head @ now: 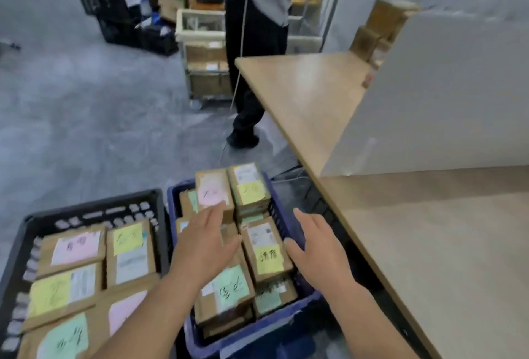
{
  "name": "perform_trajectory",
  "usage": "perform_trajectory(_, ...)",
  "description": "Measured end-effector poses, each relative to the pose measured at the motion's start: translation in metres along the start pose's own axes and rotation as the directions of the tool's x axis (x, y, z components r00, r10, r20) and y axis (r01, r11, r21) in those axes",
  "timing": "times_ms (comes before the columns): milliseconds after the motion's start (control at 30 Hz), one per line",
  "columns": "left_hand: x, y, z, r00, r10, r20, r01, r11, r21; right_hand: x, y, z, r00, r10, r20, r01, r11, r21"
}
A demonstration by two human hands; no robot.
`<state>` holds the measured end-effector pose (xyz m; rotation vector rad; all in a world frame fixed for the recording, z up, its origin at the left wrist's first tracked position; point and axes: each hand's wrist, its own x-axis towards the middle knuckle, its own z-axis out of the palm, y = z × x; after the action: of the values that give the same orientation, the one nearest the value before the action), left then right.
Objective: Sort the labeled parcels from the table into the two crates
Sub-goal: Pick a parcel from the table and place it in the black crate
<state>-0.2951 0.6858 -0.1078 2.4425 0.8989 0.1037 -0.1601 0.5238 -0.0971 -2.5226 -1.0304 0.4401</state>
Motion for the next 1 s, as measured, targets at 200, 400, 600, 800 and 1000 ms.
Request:
perform_trajectory(200,-0.02,0.09,-0.011,0.97,0.239,-0.048,-0.237,0.971,0.027,-0.065,0.027,-0.08,0.962,0.075,-0.261,-0.092,0.994,-0.054)
perform_trajectory(400,-0.052,0.182,-0.003,0.888,0.452,-0.083,-0.451,0.892,0.033,-0.147,0.07,-0.132,0.883,0.148,-0.446,-0.199,0.978,-0.069)
perform_trajectory(600,-0.126,0.273,0.037,0.797,0.603,-0.04,-0.602,0.798,0.02,-0.261,0.126,-0.162,0.781,0.261,-0.567,-0.341,0.939,-0.037)
perform_trajectory(800,-0.221,0.348,0.088,0.702,0.703,0.114,-0.709,0.705,0.017,-0.385,0.182,-0.175,0.676,0.371,-0.637,-0.458,0.888,0.032)
perform_trajectory(1000,-0.308,0.403,0.136,0.587,0.794,0.157,-0.797,0.601,-0.056,-0.491,0.223,-0.18,0.565,0.455,-0.689,-0.548,0.831,0.1)
